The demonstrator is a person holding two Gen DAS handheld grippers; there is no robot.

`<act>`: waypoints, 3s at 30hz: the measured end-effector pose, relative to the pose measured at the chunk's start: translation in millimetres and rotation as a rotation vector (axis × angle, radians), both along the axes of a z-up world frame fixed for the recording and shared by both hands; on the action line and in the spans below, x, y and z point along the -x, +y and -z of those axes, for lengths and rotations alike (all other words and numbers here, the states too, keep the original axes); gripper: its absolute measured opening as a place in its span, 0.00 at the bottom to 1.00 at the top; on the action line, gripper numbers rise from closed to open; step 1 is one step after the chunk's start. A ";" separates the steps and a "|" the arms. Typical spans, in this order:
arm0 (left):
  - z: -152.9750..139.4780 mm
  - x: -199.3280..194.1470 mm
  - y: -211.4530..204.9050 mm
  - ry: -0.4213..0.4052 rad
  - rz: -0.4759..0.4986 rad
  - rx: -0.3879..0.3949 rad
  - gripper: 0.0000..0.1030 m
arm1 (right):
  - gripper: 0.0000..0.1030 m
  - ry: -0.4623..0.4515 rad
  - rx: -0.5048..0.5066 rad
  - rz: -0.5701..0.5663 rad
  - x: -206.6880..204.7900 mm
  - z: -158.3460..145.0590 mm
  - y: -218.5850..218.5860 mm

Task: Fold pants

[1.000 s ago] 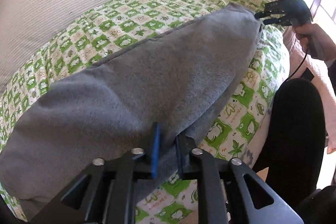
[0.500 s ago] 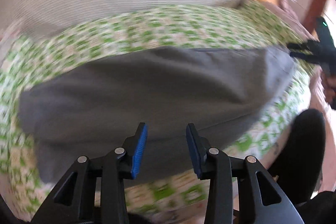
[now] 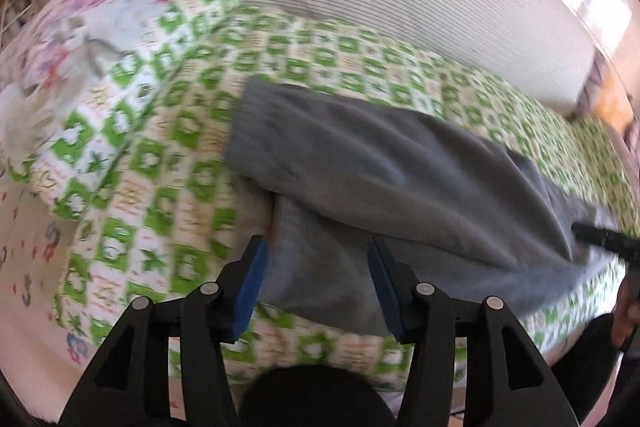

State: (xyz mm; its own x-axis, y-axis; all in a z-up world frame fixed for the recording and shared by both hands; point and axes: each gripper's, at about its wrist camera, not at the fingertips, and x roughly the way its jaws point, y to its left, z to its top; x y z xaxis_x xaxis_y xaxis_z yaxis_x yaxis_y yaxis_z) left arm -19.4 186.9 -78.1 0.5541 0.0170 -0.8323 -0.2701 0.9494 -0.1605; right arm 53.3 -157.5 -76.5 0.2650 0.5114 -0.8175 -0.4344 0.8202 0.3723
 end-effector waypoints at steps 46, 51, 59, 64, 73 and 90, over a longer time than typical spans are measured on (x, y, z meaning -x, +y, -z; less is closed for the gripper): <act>-6.8 0.5 28.3 0.035 0.040 0.043 0.53 | 0.04 -0.251 0.171 -0.216 48.8 -50.9 57.6; 26.6 -0.8 30.1 0.100 -0.003 0.083 0.59 | 0.04 -0.223 0.165 -0.210 49.9 -40.1 57.1; 45.4 -20.8 20.7 0.105 0.055 0.075 0.08 | 0.04 -0.189 0.171 -0.205 51.7 -27.4 60.6; 23.3 -1.1 31.9 0.069 0.080 0.054 0.07 | 0.04 -0.153 0.146 -0.218 59.6 -20.9 62.2; 53.7 20.9 41.3 0.170 0.105 -0.031 0.05 | 0.08 -0.018 0.176 -0.269 70.2 39.3 80.8; -1.6 19.5 -17.9 0.010 0.187 0.104 0.49 | 0.49 -0.043 0.037 -0.082 4.4 -13.2 24.8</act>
State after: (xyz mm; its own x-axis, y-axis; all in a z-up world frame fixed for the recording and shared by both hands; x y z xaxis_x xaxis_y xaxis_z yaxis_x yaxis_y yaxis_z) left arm -38.9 169.0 -76.5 0.5310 -0.1714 -0.8299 -0.0926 0.9617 -0.2579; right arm 48.9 -132.7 -63.3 0.2590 0.5026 -0.8248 -0.5155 0.7941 0.3219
